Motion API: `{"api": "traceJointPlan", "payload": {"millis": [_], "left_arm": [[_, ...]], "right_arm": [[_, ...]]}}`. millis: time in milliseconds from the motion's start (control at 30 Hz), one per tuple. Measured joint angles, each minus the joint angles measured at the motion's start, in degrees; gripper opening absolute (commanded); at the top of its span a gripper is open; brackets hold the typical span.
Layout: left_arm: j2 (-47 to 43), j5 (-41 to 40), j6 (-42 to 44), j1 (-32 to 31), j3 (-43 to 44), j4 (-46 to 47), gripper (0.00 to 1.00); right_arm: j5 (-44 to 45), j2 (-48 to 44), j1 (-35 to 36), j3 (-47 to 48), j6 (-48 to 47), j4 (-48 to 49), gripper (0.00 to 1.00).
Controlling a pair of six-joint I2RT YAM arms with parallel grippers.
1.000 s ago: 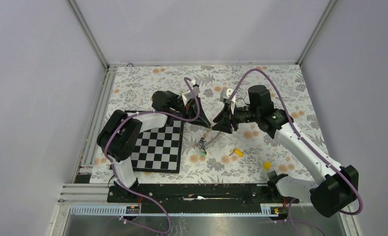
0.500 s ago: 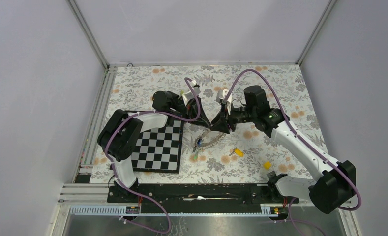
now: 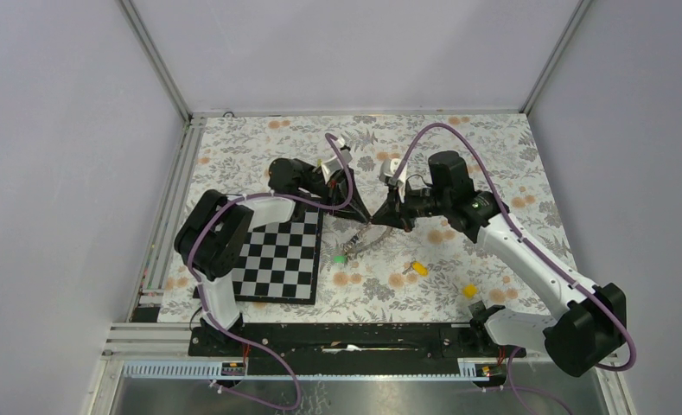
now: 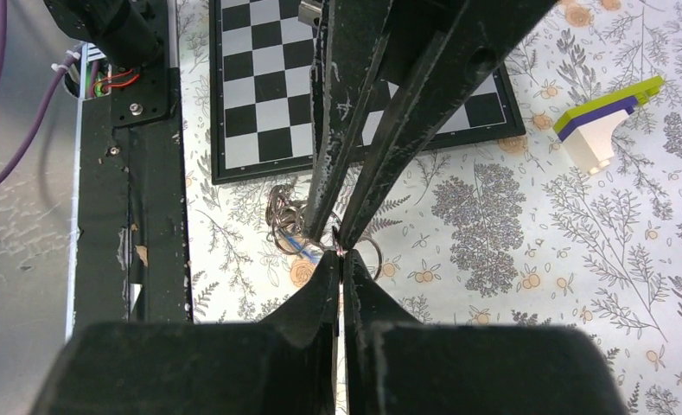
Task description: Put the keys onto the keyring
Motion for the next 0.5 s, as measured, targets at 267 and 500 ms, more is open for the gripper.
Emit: {"api": "traceJointPlan", "payload": {"millis": [267, 500], "left_arm": [[3.4, 0.8, -5.4, 3.2, 5.8, 0.4, 0.8], [10.4, 0.5, -15.7, 6.8, 16.1, 0.3, 0.99]], "right_arm": [[-0.2, -0.7, -1.7, -0.3, -3.3, -1.6, 0.0], [0.1, -0.6, -2.5, 0.1, -7.4, -5.4, 0.0]]}}
